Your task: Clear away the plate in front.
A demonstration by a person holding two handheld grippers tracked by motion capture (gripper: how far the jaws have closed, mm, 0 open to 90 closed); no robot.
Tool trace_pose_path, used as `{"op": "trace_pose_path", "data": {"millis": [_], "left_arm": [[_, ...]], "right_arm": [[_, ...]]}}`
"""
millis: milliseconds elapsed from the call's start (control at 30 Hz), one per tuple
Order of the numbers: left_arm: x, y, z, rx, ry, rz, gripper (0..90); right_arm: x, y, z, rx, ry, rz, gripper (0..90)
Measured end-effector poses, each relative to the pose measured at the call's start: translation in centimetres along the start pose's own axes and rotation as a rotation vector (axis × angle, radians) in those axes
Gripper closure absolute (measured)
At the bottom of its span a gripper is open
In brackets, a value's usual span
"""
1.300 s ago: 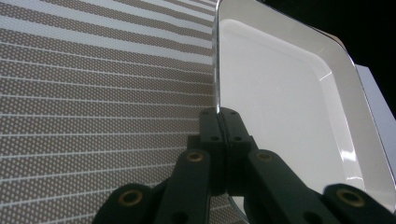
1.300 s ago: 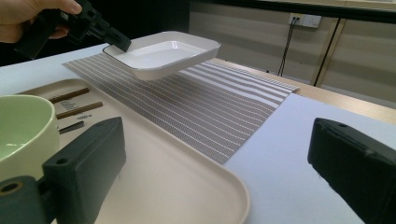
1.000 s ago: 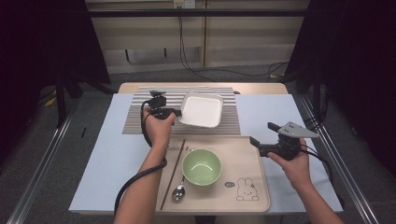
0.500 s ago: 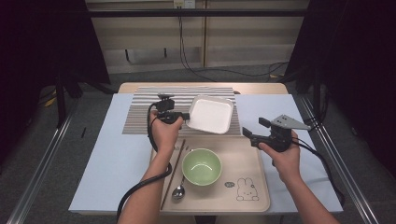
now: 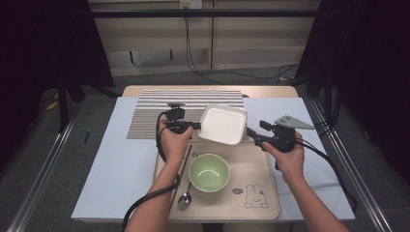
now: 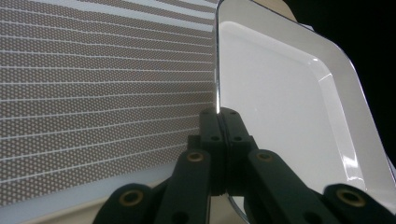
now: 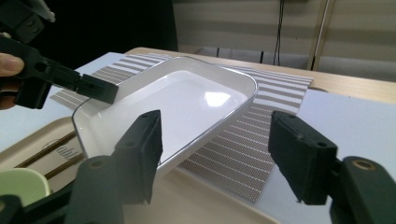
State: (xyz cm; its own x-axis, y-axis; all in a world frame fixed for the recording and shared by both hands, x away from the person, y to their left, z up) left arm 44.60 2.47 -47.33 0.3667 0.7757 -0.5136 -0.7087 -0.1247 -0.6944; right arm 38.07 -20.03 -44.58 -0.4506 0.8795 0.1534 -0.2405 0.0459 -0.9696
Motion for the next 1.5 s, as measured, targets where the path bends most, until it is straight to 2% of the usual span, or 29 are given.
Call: {"op": "trace_pose_path", "data": {"millis": [67,267,367,567,667,833,1000,1067,1100,1267,1500], "left_arm": [[-0.3,0.0,0.0,-0.001,0.007,-0.007,89.7],[-2.1,0.0,0.3,-0.007,0.043,-0.031,89.7],[-2.9,0.0,0.6,-0.019,0.058,-0.038,89.7],[-3.3,0.0,0.9,-0.031,0.059,-0.067,89.7],[-3.2,0.1,0.9,-0.038,0.056,-0.057,89.6],[-3.1,0.3,0.9,-0.044,0.065,-0.043,89.6],[-3.4,0.2,0.8,-0.045,0.072,-0.043,89.6],[-3.5,0.1,0.8,-0.042,0.071,-0.057,89.6],[-3.7,0.1,0.8,-0.055,0.073,-0.046,89.6],[-3.9,0.1,1.0,-0.054,0.069,-0.076,89.6],[-4.0,0.2,0.9,-0.062,0.068,-0.069,89.6]], "right_arm": [[-0.2,0.1,-0.2,0.010,0.015,-0.005,39.1],[-0.3,0.2,-0.8,0.027,0.043,-0.071,41.2],[-0.4,0.2,-0.9,0.026,0.067,-0.093,45.4],[-0.3,0.2,-0.7,0.036,0.071,-0.140,57.7],[-0.3,0.2,-0.7,0.042,0.072,-0.154,59.4],[-0.4,0.3,-0.8,0.051,0.083,-0.184,61.1],[-0.5,0.0,-0.7,0.045,0.094,-0.189,59.2],[-0.5,-0.1,-0.6,0.042,0.089,-0.192,58.4],[-0.6,-0.1,-0.6,0.046,0.094,-0.194,58.3],[-0.6,0.1,-0.6,0.057,0.100,-0.203,57.7],[-0.6,0.3,-0.7,0.069,0.107,-0.222,57.1]]}}
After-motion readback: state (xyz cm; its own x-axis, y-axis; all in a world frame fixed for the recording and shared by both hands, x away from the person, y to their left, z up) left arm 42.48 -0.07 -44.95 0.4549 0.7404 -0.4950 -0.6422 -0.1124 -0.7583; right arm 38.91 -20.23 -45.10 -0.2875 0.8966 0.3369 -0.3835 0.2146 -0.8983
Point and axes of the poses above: each handheld gripper's, and its own axes: z roughly backward along the jaws, y roughly out of its underside, x roughly to its left, the point moved 8 cm from there along -z, roughly forward along the jaws, and after that the axes turned 10 degrees about -x, right-handed, at the moved point
